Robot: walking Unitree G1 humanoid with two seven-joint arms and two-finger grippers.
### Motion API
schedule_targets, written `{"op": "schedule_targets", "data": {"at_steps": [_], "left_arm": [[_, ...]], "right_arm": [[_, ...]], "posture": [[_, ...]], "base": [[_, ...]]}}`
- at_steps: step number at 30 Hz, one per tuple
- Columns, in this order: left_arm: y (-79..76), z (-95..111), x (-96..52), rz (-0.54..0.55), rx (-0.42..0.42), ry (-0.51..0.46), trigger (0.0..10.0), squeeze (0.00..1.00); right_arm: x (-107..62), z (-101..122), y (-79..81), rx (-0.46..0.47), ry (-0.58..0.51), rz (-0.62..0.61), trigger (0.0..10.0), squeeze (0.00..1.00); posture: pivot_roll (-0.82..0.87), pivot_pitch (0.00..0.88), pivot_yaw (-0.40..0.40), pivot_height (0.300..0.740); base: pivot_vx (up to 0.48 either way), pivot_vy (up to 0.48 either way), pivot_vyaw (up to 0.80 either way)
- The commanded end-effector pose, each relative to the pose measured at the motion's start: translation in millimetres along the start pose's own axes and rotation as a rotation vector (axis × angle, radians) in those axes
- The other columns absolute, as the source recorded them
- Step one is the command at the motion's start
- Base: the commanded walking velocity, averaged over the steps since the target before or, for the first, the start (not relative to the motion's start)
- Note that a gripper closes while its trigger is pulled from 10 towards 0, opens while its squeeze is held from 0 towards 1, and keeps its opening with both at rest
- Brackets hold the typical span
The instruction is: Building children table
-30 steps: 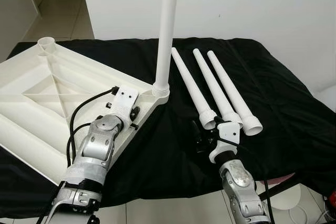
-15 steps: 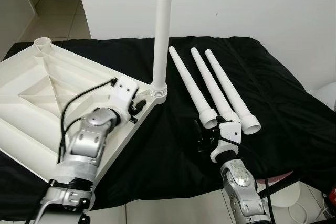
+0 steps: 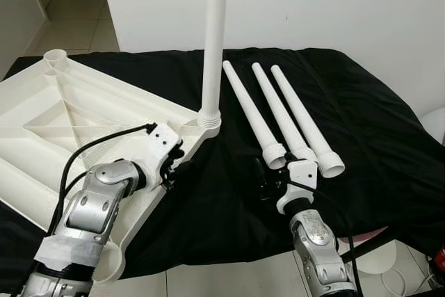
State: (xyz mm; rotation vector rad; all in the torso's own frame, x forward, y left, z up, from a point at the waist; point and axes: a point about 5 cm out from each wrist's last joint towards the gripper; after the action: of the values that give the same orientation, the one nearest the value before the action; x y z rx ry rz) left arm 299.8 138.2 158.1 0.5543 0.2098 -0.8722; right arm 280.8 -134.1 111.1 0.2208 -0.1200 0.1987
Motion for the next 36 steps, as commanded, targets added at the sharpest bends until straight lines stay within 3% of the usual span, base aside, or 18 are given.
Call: {"op": "schedule_targets", "data": {"at_steps": [1, 11, 20, 26, 30, 33, 36], "left_arm": [[-8.3, -7, 0.7, -0.069, -0.029, 0.034, 10.0, 0.0], [2.0, -7, -0.9, 0.002, -0.042, 0.066, 10.0, 0.0], [-8.1, -12, 2.0, -0.045, 0.004, 0.13, 10.0, 0.0], [-25.3, -5, 17.9, -0.098, 0.018, 0.11, 10.0, 0.0], [-37.3, 8, 46.2, -0.082, 0.015, 0.085, 10.0, 0.0], [-34.5, 22, 64.0, -0.02, 0.007, 0.059, 10.0, 0.0], [-28.9, 28, 70.9, 0.029, 0.001, 0.047, 10.0, 0.0]], "right_arm": [[-0.7, -3, -4.3, -0.008, 0.012, -0.009, 10.0, 0.0], [1.4, -3, -5.2, -0.014, 0.01, -0.003, 10.0, 0.0], [3.7, -3, -4.2, -0.017, 0.008, 0.005, 10.0, 0.0], [6.0, -2, -4.6, -0.017, 0.003, 0.004, 10.0, 0.0], [7.9, -2, -3.3, -0.012, -0.001, 0.004, 10.0, 0.0], [8.9, -2, -2.3, -0.009, -0.004, 0.003, 10.0, 0.0], [9.2, -1, -2.2, -0.007, -0.007, 0.0, 10.0, 0.0]], "posture": [[0.05, 0.053, -0.034, 0.74], [0.05, 0.034, -0.037, 0.74], [0.05, 0.022, -0.035, 0.74], [0.05, 0.018, -0.032, 0.74], [0.05, 0.02, -0.036, 0.74], [0.04, 0.021, -0.036, 0.74], [0.04, 0.023, -0.035, 0.74]], "base": [[0.0, 0.0, 0.0], [0.0, 0.0, 0.0], [0.0, 0.0, 0.0], [0.0, 0.0, 0.0], [0.0, 0.0, 0.0], [0.0, 0.0, 0.0], [0.0, 0.0, 0.0]]}}
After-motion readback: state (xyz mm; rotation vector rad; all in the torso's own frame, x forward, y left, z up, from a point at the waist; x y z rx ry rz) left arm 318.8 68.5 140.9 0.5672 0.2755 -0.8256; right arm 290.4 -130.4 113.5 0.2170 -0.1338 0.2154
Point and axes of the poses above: a point about 5 cm out from each wrist's last joint towards the gripper, its own x axis pointing out of the wrist towards the gripper, its own z axis along the axis of the wrist's last joint, y = z × x, and after that the axes turned 14 degrees about x, right-handed
